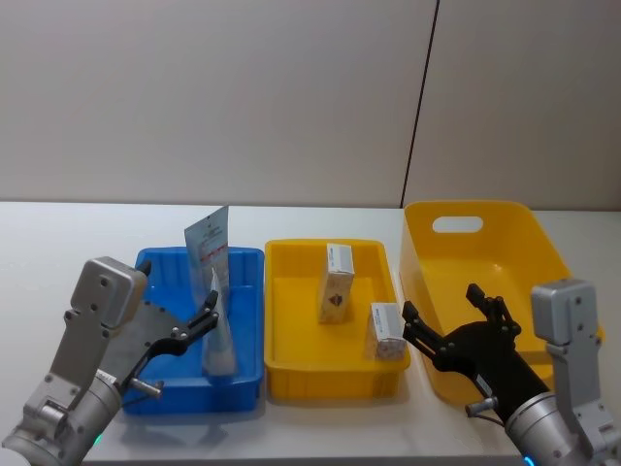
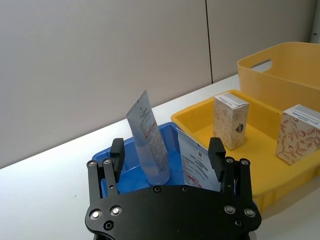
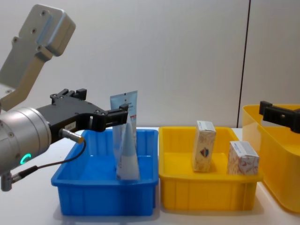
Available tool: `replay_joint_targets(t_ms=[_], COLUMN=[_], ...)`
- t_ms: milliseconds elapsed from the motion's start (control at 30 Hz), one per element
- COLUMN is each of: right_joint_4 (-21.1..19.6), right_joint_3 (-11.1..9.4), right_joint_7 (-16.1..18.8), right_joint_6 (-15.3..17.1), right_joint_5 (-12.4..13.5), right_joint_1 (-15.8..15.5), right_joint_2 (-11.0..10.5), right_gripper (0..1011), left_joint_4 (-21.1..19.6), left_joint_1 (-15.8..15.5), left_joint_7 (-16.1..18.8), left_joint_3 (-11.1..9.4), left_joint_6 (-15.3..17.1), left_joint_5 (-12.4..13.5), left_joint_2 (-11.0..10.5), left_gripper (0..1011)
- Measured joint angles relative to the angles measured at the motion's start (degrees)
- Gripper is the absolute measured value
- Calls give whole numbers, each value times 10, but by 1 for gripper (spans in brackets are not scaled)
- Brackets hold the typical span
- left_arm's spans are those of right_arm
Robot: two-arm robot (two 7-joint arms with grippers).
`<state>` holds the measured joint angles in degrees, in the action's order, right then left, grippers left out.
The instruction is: Bimanual collaborative sorting of washing and personal care products
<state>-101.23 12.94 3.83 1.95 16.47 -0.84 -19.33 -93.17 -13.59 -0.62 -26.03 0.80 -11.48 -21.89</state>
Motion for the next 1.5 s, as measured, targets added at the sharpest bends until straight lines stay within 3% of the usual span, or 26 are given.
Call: replay_joint_targets(t_ms=[1500], right_joint_4=[0], right_joint_3=[0], right_joint_7=[0], right_joint_6=[0], right_joint_5=[0], right_joint_1=[0], right_joint_2=[0], right_gripper=[1003], left_joint_4=[0], left_joint_1=[0], left_joint_7=[0], left_joint_3=[0], left_joint_6=[0], left_joint_5=[0], left_joint_2=[0], left_gripper=[1001])
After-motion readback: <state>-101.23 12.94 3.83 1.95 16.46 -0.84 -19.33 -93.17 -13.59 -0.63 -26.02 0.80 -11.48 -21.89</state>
